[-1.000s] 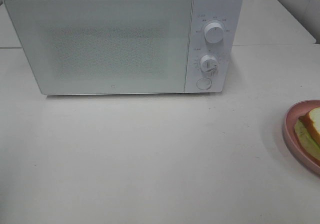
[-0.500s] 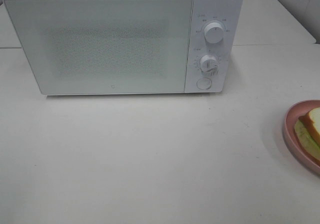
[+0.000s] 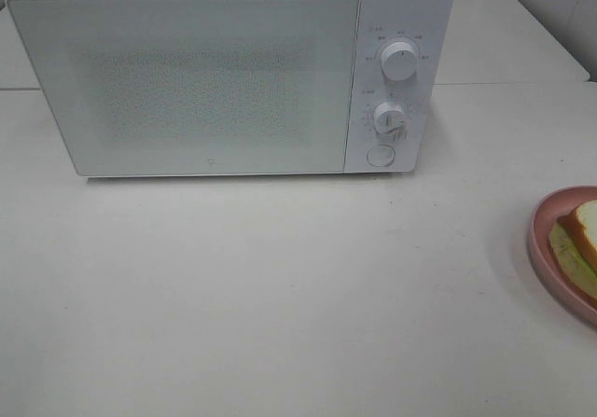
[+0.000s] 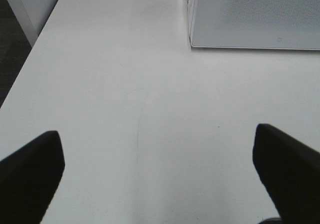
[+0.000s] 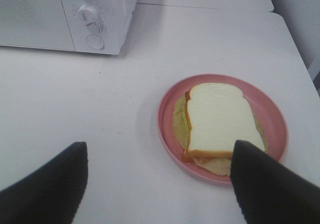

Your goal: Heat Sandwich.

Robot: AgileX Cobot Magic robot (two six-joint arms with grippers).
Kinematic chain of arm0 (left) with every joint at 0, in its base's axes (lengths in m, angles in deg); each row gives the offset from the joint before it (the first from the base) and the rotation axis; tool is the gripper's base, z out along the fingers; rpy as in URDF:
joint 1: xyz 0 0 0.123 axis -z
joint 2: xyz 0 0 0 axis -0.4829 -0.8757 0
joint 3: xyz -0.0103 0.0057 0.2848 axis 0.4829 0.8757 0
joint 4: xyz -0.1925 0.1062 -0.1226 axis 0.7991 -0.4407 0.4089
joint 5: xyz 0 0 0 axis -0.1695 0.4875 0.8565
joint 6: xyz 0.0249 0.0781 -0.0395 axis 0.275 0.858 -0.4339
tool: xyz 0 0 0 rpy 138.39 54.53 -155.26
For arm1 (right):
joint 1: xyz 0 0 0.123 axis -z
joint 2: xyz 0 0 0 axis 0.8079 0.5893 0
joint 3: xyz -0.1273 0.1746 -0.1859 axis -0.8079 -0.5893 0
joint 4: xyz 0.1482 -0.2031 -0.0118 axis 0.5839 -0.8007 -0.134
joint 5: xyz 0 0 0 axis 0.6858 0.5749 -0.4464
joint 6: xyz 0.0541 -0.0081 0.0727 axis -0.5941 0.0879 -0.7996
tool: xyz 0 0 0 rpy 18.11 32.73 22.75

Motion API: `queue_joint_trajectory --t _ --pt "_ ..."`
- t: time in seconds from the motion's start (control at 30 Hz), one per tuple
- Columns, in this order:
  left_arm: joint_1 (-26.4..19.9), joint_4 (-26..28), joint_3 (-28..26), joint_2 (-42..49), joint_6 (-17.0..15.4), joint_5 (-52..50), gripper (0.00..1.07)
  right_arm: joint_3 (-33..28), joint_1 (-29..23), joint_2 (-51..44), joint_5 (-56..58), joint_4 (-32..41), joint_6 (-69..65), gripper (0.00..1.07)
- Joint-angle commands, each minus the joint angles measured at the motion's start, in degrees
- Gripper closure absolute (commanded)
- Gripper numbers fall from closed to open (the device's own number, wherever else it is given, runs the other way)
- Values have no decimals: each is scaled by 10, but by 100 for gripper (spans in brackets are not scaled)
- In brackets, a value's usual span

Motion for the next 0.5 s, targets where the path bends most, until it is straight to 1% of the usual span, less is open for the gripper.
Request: queue_joint_trajectory --t 0.03,0.5 --pt "3 0 0 15 -2 -9 9 -1 5 -12 -7 -4 -4 31" --pt "3 0 0 15 -2 -9 9 -1 5 -12 -7 -4 -4 31"
